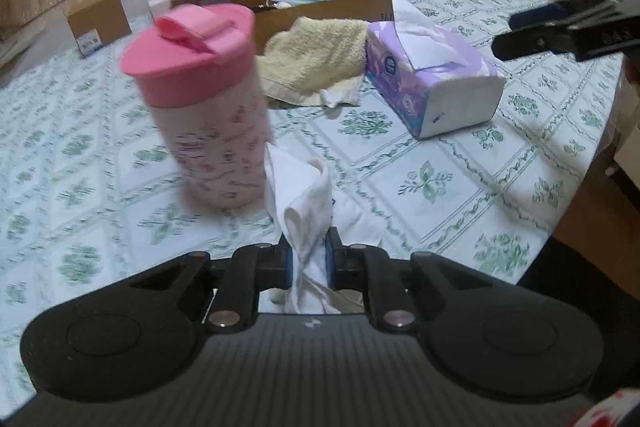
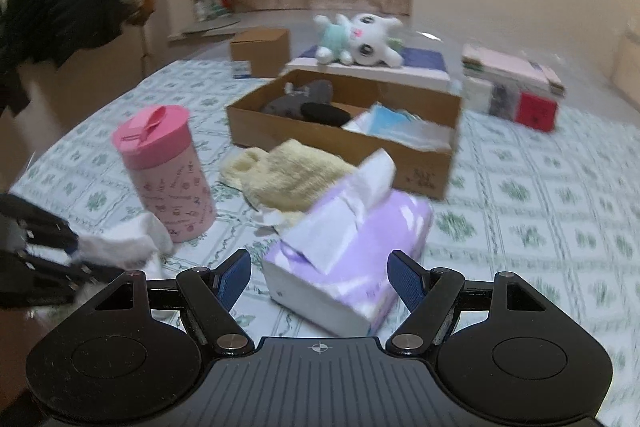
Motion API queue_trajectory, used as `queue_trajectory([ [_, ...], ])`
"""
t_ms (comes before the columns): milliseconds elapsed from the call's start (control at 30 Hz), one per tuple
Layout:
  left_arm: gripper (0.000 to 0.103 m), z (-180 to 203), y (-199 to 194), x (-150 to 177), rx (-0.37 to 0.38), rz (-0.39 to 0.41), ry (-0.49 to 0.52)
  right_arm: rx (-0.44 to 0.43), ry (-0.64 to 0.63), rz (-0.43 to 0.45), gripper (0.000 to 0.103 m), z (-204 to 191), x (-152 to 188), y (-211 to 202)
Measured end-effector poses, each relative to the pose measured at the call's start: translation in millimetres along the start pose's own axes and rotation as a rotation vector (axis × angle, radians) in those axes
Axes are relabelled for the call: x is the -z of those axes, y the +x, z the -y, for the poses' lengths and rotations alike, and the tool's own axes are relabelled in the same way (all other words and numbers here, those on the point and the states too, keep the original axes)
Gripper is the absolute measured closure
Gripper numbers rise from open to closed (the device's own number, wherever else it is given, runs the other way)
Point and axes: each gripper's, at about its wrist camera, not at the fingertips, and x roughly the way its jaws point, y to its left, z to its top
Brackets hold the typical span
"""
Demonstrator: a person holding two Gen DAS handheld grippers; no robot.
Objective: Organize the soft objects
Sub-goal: 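Grasp the beige towel with the right gripper while the left gripper holds the white cloth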
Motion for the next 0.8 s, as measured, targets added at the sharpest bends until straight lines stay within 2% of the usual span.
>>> queue_trajectory([
  [300, 0.09, -49, -36, 2, -0.025, -0.003, 0.06, -0.053, -0.334, -0.072, 0.028, -19, -35, 33],
  [533, 0.09, -94, -45, -4, -0.06, -0.003, 0.09, -0.092, -0.47, -0.121, 0.028, -26, -59, 73],
  [800, 0.09, -135, -31, -21, -0.056, 0.011, 0.108, -0.107, -0.653, -0.244, 0.028, -33, -80, 136],
])
